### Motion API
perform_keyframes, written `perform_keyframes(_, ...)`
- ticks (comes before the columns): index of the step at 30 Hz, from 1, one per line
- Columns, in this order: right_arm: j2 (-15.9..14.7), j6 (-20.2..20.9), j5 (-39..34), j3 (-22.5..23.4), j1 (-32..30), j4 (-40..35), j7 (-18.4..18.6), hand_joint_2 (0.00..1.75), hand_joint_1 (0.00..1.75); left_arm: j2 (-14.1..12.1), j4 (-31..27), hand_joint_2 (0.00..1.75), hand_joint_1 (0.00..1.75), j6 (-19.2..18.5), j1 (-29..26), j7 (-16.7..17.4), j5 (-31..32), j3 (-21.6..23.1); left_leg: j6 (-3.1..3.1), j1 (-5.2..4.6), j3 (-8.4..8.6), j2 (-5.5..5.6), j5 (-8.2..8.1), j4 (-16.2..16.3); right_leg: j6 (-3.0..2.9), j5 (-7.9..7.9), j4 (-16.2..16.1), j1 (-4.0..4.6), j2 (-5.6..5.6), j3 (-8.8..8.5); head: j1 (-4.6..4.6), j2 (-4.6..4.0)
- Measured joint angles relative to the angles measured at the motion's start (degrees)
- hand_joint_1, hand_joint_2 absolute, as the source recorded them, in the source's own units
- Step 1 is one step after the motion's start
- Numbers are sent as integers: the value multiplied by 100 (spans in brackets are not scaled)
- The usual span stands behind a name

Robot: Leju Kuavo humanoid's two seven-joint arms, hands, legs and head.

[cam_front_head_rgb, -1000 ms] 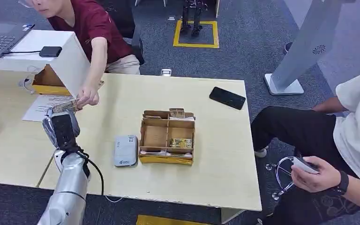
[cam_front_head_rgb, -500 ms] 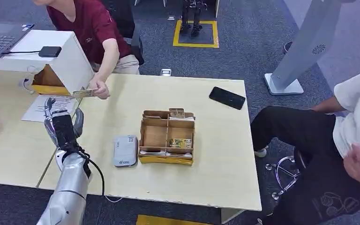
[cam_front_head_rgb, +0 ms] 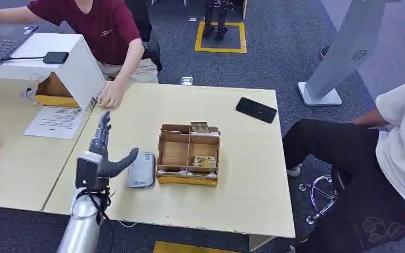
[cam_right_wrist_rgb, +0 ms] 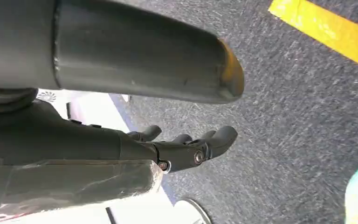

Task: Pass the card to the sensor for recognition and then transmit it.

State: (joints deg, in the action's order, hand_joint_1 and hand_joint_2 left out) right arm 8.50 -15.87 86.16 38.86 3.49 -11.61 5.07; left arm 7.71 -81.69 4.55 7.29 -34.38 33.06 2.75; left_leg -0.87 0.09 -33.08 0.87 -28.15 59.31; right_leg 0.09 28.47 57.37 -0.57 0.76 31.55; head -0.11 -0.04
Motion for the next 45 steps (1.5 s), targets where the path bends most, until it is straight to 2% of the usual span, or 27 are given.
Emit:
perform_keyframes(2,0,-9,0,52,16,-2,-28,0,0,-90,-317,175,0,387,-295,7,475,811,-2,0,-3,-1,-1,0,0,0,0,0,1,1,0,0)
perform_keyframes(4,0,-11,4,107,13,-2,-46,0,0,-168,-515,175,0,616,-445,29,473,1324,-2,-2,-2,-6,-2,0,1,-1,0,0,4,1,0,0)
perform_keyframes(6,0,-13,4,146,8,-2,-46,0,0,-275,-657,175,0,670,-509,59,440,1678,-2,-3,0,-5,-1,1,0,-2,0,0,2,1,-2,0)
perform_keyframes(9,0,-22,5,179,10,-2,-50,0,0,-410,-779,175,0,674,-572,59,528,1967,1,0,1,-3,4,1,-2,-3,0,1,1,0,-2,0)
perform_keyframes(11,0,-42,7,190,12,-4,-63,0,0,-494,-819,175,0,824,-598,79,1087,2161,3,1,2,-4,5,0,-2,-4,1,2,1,-1,-2,0)
perform_keyframes(13,0,-63,7,214,12,-4,-59,0,0,-638,-836,175,0,1198,-645,255,1987,2539,3,1,2,-4,5,0,-3,-4,2,3,1,0,-2,0)
perform_keyframes(16,9,-57,15,251,16,-4,48,0,0,-736,-813,175,0,1855,-690,861,3116,3042,3,0,1,-4,4,0,-2,-3,2,4,1,1,0,0)
perform_keyframes(20,42,-39,31,269,27,-7,94,0,0,-774,-269,175,0,2863,-506,2054,4631,3500,2,0,0,-3,4,0,-2,-3,2,3,0,1,0,0)
perform_keyframes(22,57,-53,39,273,35,-9,53,0,0,-763,139,175,0,3120,-351,2467,4957,3548,2,0,1,-4,4,0,-2,-4,2,3,0,-1,0,0)
perform_keyframes(25,61,-70,42,280,44,-9,20,0,0,-765,614,175,0,3284,-183,2651,4986,3546,2,-1,3,-5,7,0,-5,-8,2,3,1,-1,-2,0)
perform_keyframes(30,63,-70,50,284,44,-9,22,0,0,-763,1106,175,0,3415,-77,2721,5012,3413,1,0,2,-5,8,0,-5,-8,2,4,1,-1,0,0)
perform_keyframes(36,63,-66,55,284,45,-9,24,0,0,-752,1352,175,0,3433,-30,2837,5119,3288,1,0,0,-4,7,0,-5,-6,2,4,1,0,0,0)
perform_keyframes(45,63,-68,57,284,45,-9,22,0,0,-708,1658,175,0,3483,40,2796,4916,2986,1,0,1,-4,8,0,-5,-7,2,4,0,-1,-2,0)
